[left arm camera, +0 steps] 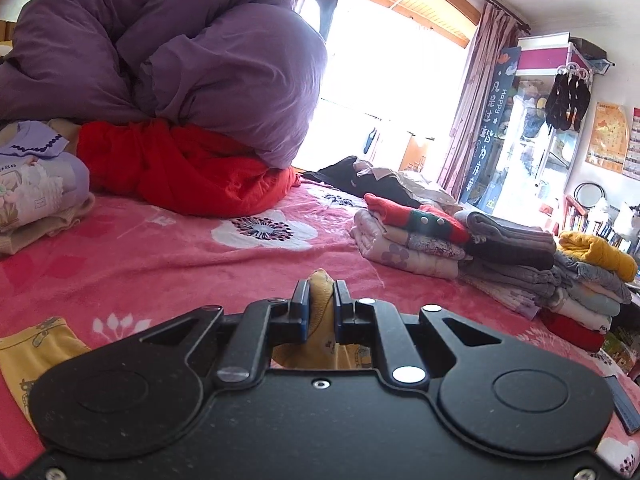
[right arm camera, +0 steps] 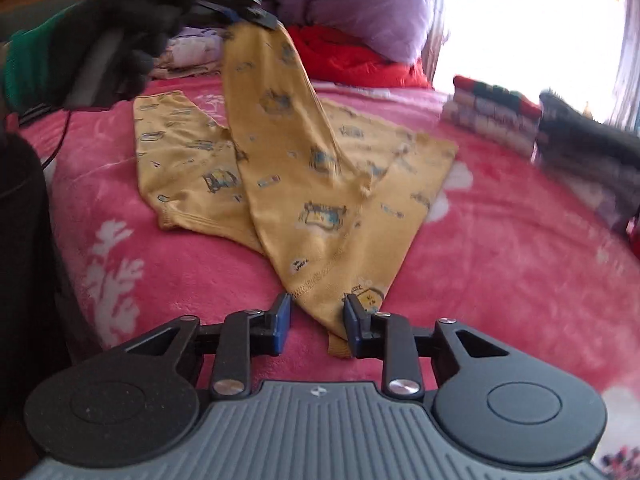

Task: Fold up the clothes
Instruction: 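Grasp the yellow garment's leg end with the left tool and lift it over, then open the left tool and release the folded leg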

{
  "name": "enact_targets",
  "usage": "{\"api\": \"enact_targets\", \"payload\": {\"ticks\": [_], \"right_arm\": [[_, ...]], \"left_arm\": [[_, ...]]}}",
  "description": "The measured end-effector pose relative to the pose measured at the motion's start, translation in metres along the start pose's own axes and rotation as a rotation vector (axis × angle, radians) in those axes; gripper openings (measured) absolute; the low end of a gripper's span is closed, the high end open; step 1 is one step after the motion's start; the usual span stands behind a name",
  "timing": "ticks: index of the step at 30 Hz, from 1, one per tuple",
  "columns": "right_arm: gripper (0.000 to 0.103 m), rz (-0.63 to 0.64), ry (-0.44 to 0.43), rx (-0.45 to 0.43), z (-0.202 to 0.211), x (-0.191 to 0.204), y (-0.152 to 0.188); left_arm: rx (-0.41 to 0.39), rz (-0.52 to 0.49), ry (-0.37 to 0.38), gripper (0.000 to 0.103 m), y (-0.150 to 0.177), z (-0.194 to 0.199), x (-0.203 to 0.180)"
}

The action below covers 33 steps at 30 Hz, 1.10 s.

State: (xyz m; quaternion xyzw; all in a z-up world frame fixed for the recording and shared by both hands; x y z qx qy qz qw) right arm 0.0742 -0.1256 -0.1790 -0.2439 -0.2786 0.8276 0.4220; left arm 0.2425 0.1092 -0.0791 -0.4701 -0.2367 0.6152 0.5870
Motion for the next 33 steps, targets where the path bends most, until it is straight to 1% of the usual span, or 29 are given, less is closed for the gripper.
{"api": "enact_targets", "payload": {"ticks": [3, 4, 7, 11, 12, 13, 14, 16, 18, 20, 21, 22, 23, 24, 25, 27, 28, 30, 31, 33], "right_arm": [[0.031, 0.074, 0.027, -0.058, 0.01, 0.012, -0.004], [0.033, 0.052, 0.0, -0.032, 0.004, 0.01, -0.003], [0.032, -0.007, -0.075, 0.043, -0.01, 0.005, 0.0], [0.03, 0.022, -0.087, 0.035, 0.004, 0.006, -0.002], [0.03, 0.019, -0.076, 0.001, 0.009, 0.005, -0.006], [0.03, 0.017, -0.067, -0.022, 0.011, 0.005, -0.01], [0.034, 0.016, -0.071, -0.009, 0.008, 0.004, -0.011], [0.04, 0.016, -0.079, 0.018, 0.001, 0.004, -0.013], [0.041, 0.015, -0.087, 0.044, -0.005, 0.004, -0.015], [0.041, 0.014, -0.095, 0.071, -0.012, 0.004, -0.017], [0.04, 0.014, -0.099, 0.084, -0.015, 0.004, -0.018], [0.039, 0.015, -0.103, 0.091, -0.017, 0.004, -0.019], [0.039, 0.018, -0.107, 0.071, -0.012, 0.003, -0.021], [0.039, 0.02, -0.109, 0.052, -0.008, 0.002, -0.024], [0.039, 0.014, -0.104, 0.035, -0.007, -0.001, -0.029], [0.039, -0.011, -0.099, 0.0, -0.007, -0.008, -0.039], [0.039, -0.025, -0.103, -0.013, -0.009, -0.011, -0.043], [0.039, -0.039, -0.102, -0.025, -0.018, -0.017, -0.048], [0.039, -0.042, -0.101, -0.025, -0.024, -0.02, -0.05], [0.039, -0.053, -0.104, -0.035, -0.033, -0.022, -0.051]], "left_arm": [[-0.001, -0.003, 0.005, 0.009, -0.002, -0.004, -0.001], [-0.004, 0.0, 0.006, 0.009, -0.003, -0.005, -0.001], [-0.014, 0.013, 0.006, 0.009, -0.006, -0.005, 0.003], [-0.009, 0.02, 0.003, 0.009, -0.007, -0.002, 0.008], [-0.004, 0.021, -0.001, 0.009, -0.007, -0.002, 0.008], [0.004, 0.019, -0.006, 0.009, -0.007, -0.002, 0.009], [0.013, 0.011, -0.012, 0.009, -0.006, -0.004, 0.008], [0.041, -0.005, -0.042, 0.009, -0.002, -0.01, 0.009], [0.093, -0.027, -0.079, 0.009, 0.006, -0.02, 0.011], [0.16, -0.057, -0.145, 0.009, 0.017, -0.032, 0.014], [0.196, -0.071, -0.194, 0.011, 0.021, -0.037, 0.017], [0.214, -0.082, -0.24, 0.014, 0.024, -0.04, 0.02], [0.207, -0.094, -0.278, 0.016, 0.023, -0.039, 0.021], [0.184, -0.106, -0.292, 0.017, 0.019, -0.035, 0.018], [0.166, -0.113, -0.287, 0.017, 0.015, -0.033, 0.013], [0.16, -0.105, -0.186, 0.017, 0.007, -0.032, -0.004], [0.189, -0.1, -0.114, 0.018, 0.007, -0.038, -0.015], [0.282, -0.088, 0.053, 0.023, 0.015, -0.056, -0.041], [0.328, -0.085, 0.122, 0.024, 0.021, -0.066, -0.053], [0.421, -0.093, 0.198, 0.024, 0.038, -0.088, -0.073]]}}
Point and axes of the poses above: each gripper's, at about its wrist camera, not at the fingertips, and z roughly against the way its jaws point, x to its left, y to its underside, the point moved 6 cm from there along -z, roughly the way its jaws point, and after that the axes turned 10 degrees about x, right-handed, at the moved point
